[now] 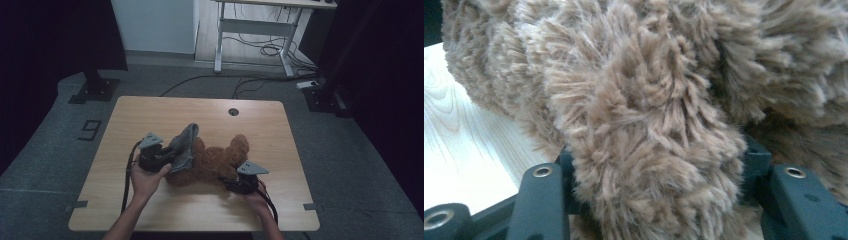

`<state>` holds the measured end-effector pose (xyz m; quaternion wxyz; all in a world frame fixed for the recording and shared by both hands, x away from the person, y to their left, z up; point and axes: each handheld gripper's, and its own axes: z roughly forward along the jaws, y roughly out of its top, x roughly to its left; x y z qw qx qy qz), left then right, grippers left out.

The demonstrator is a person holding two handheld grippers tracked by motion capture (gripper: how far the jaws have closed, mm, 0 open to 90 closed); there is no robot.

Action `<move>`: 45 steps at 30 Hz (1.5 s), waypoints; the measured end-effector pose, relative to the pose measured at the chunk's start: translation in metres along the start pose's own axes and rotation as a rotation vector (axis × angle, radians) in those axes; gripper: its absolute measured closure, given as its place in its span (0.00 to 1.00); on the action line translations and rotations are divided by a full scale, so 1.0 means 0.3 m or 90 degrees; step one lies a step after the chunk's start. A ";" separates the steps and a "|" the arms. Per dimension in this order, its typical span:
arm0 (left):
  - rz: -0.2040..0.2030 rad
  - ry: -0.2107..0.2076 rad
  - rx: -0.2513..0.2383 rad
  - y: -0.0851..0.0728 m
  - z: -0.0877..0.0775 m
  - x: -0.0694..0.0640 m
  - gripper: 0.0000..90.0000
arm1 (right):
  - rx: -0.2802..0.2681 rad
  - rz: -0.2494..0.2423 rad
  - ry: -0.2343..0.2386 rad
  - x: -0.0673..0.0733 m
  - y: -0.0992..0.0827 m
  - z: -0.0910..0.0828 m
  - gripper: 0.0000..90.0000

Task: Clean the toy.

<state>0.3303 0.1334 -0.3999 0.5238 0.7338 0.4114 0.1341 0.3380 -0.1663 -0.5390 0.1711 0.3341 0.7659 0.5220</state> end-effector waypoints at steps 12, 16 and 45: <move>0.070 -0.039 0.129 0.046 0.385 -0.212 0.89 | -0.001 0.004 0.003 0.000 0.001 0.001 0.48; 0.074 -0.028 0.135 0.002 0.416 -0.195 0.89 | 0.007 0.011 0.001 0.000 -0.002 0.003 0.48; -0.052 0.075 0.072 -0.203 -0.023 0.169 0.90 | 0.009 0.020 -0.005 0.000 0.003 0.005 0.48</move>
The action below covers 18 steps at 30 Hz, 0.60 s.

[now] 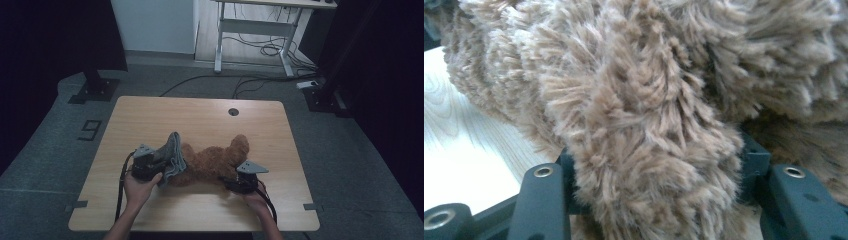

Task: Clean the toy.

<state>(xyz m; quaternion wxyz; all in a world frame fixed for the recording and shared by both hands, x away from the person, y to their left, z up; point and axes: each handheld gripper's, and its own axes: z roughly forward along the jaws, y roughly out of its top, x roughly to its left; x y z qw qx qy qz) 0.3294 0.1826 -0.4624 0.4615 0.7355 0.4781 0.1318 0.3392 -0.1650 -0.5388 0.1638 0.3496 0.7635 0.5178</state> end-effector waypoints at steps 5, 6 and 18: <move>-0.010 0.022 0.007 -0.018 -0.024 0.040 0.89 | 0.000 0.009 0.001 -0.003 0.000 -0.002 0.48; -0.016 0.022 0.005 -0.022 -0.027 0.045 0.89 | 0.000 0.009 0.001 -0.004 -0.001 -0.001 0.48; 0.056 -0.074 -0.062 0.168 -0.010 -0.180 0.89 | -0.003 0.021 0.002 -0.006 -0.001 0.000 0.49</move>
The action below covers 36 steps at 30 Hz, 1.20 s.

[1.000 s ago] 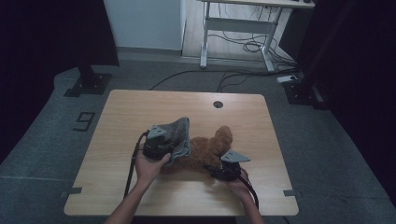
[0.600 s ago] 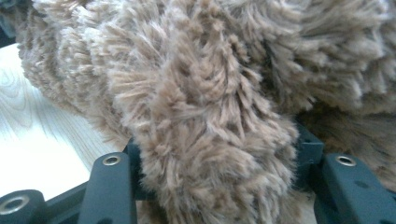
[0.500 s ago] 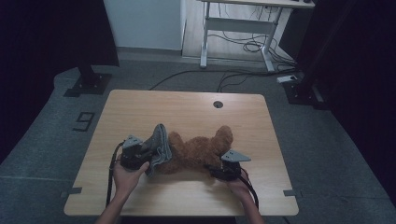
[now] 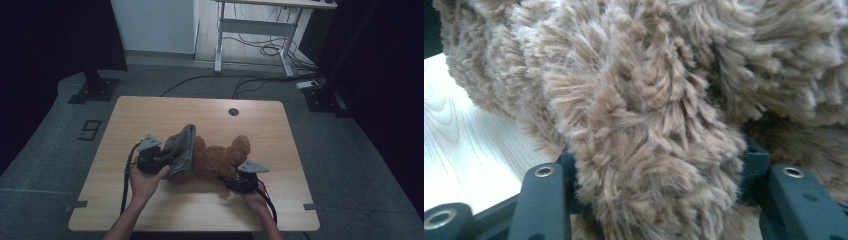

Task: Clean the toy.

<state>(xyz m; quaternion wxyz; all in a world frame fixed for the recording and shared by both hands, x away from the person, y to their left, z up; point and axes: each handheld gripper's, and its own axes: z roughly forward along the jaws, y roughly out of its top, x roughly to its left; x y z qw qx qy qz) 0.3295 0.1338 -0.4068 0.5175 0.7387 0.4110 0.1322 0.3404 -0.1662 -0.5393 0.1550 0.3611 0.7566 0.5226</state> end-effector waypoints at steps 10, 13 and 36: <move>0.076 -0.056 0.075 0.098 0.266 -0.234 0.89 | 0.002 -0.003 0.001 0.001 -0.001 -0.003 0.49; 0.075 -0.041 0.117 0.079 0.357 -0.236 0.89 | 0.002 -0.001 0.000 0.002 -0.001 -0.003 0.49; 0.013 0.061 0.088 -0.031 0.163 0.000 0.90 | 0.014 -0.005 -0.012 0.014 0.002 0.003 0.49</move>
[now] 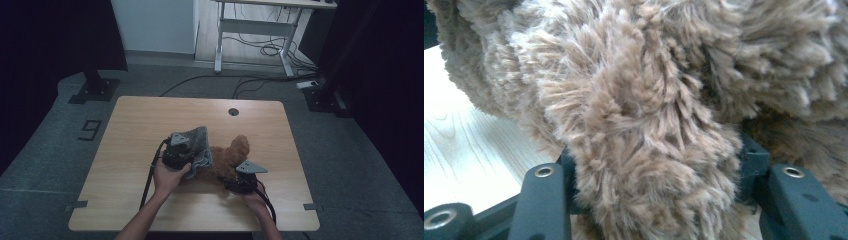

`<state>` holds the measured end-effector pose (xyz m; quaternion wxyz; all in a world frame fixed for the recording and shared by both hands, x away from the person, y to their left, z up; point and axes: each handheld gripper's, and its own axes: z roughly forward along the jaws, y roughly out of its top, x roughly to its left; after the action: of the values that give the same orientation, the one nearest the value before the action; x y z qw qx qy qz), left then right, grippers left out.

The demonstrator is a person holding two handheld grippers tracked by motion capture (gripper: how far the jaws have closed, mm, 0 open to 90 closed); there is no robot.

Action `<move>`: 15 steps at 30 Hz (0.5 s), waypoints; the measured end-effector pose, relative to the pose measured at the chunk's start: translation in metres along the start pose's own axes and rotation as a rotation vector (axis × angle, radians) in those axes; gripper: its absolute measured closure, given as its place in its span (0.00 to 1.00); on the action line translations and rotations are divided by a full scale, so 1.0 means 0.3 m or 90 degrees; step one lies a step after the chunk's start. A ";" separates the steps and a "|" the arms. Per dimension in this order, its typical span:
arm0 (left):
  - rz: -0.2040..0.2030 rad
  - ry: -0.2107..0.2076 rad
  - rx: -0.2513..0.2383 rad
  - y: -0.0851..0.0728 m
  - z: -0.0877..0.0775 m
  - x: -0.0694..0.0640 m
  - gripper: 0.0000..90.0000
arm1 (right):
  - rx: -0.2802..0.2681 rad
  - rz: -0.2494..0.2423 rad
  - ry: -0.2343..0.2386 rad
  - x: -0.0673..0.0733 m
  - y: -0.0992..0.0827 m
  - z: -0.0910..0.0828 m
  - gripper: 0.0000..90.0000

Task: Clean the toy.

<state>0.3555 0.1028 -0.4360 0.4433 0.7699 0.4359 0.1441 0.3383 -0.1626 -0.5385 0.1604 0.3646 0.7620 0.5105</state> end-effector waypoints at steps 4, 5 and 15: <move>-0.013 -0.007 -0.019 -0.034 -0.054 0.039 0.90 | -0.001 0.001 -0.001 -0.001 0.000 0.001 0.49; -0.018 -0.006 -0.023 -0.043 -0.067 0.051 0.89 | -0.001 0.002 -0.001 -0.001 0.000 0.001 0.49; -0.106 0.026 -0.004 -0.197 -0.152 0.238 0.88 | -0.006 0.017 0.002 -0.012 -0.002 0.001 0.49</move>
<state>0.3369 0.1987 -0.4698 0.4470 0.7265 0.5070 0.1240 0.3406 -0.1651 -0.5396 0.1541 0.3730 0.7550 0.5168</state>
